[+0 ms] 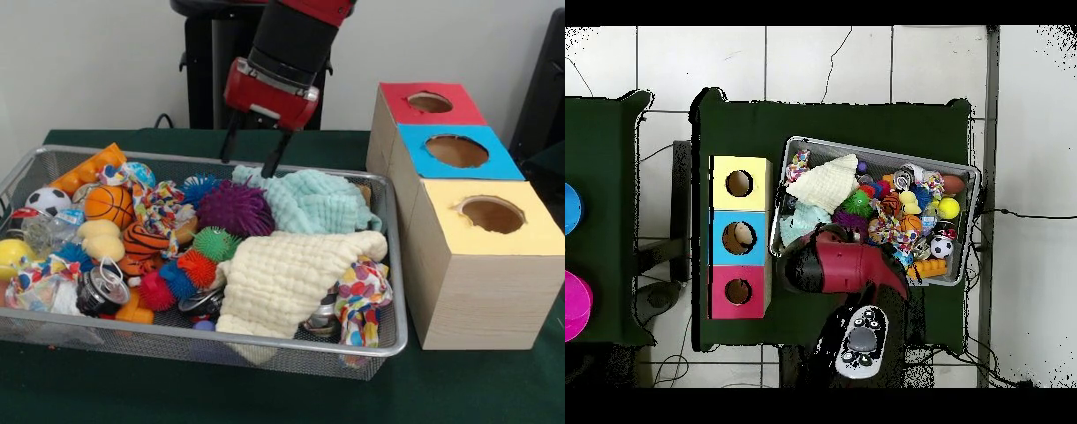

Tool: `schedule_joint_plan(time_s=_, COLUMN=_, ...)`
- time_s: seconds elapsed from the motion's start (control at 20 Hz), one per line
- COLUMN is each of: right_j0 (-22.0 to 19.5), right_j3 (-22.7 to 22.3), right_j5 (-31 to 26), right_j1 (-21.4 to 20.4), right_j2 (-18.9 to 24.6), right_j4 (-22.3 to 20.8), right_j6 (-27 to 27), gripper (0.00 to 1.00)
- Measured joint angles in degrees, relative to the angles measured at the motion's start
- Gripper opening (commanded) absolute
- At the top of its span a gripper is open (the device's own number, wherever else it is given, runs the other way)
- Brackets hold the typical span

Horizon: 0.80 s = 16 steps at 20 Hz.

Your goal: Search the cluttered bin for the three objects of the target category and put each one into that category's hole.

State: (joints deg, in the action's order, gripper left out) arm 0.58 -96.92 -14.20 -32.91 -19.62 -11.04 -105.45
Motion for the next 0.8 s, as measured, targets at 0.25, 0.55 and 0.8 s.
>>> schedule_joint_plan(time_s=0.25, right_j0=-4.4, right_j3=1.6, right_j5=0.0, right_j1=0.5, right_j2=2.0, right_j4=-3.8, right_j6=0.0, gripper=1.0)
schedule_joint_plan(time_s=0.55, right_j0=-7.2, right_j3=4.1, right_j5=0.0, right_j1=1.7, right_j2=3.2, right_j4=-7.4, right_j6=0.0, gripper=1.0)
schedule_joint_plan(time_s=0.8, right_j0=-9.6, right_j3=5.7, right_j5=0.0, right_j1=2.8, right_j2=4.4, right_j4=-10.6, right_j6=0.0, gripper=1.0)
